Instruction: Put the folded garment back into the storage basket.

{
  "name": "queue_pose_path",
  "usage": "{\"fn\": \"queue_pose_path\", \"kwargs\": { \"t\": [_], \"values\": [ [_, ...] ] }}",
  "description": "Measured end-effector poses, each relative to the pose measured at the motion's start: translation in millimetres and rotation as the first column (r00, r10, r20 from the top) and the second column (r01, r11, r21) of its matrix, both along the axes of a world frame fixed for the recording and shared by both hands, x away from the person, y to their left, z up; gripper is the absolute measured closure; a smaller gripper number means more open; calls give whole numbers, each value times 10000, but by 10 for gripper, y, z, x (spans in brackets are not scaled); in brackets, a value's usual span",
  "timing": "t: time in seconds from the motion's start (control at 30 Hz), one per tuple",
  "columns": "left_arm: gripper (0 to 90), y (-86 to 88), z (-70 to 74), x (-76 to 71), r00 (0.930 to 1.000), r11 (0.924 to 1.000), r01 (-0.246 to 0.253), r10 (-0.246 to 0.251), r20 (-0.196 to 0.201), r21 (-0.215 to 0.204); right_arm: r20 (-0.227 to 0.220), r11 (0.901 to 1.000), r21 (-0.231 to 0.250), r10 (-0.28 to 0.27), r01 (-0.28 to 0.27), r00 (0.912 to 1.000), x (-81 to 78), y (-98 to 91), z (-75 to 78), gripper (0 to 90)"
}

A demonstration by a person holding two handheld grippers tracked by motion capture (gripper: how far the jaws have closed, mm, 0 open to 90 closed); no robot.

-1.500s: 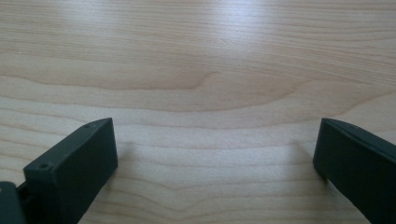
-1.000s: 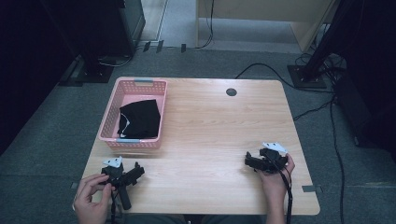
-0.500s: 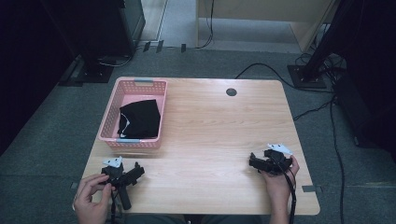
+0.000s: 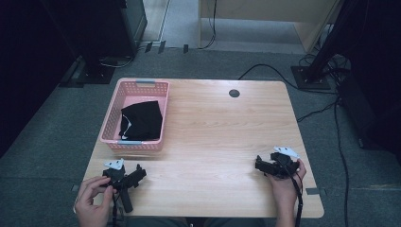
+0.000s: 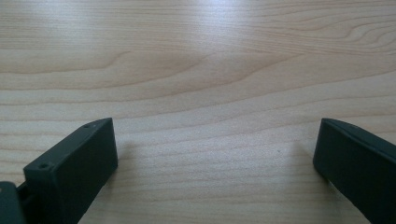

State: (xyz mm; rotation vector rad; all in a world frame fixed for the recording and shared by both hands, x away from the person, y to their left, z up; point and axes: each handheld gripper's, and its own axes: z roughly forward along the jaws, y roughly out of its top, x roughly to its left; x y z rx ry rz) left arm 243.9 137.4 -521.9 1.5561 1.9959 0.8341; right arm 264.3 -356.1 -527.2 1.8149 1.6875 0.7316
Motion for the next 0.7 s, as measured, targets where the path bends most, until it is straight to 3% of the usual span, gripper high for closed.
{"fn": "queue_pose_path", "kwargs": {
  "t": [0.7],
  "values": [
    [0, 0, 0, 0, 10000, 10000, 1, -1, 0, 1, -10, 9998, 20, -220, 220, 9998, -47, -89, 0, 0]
  ]
}}
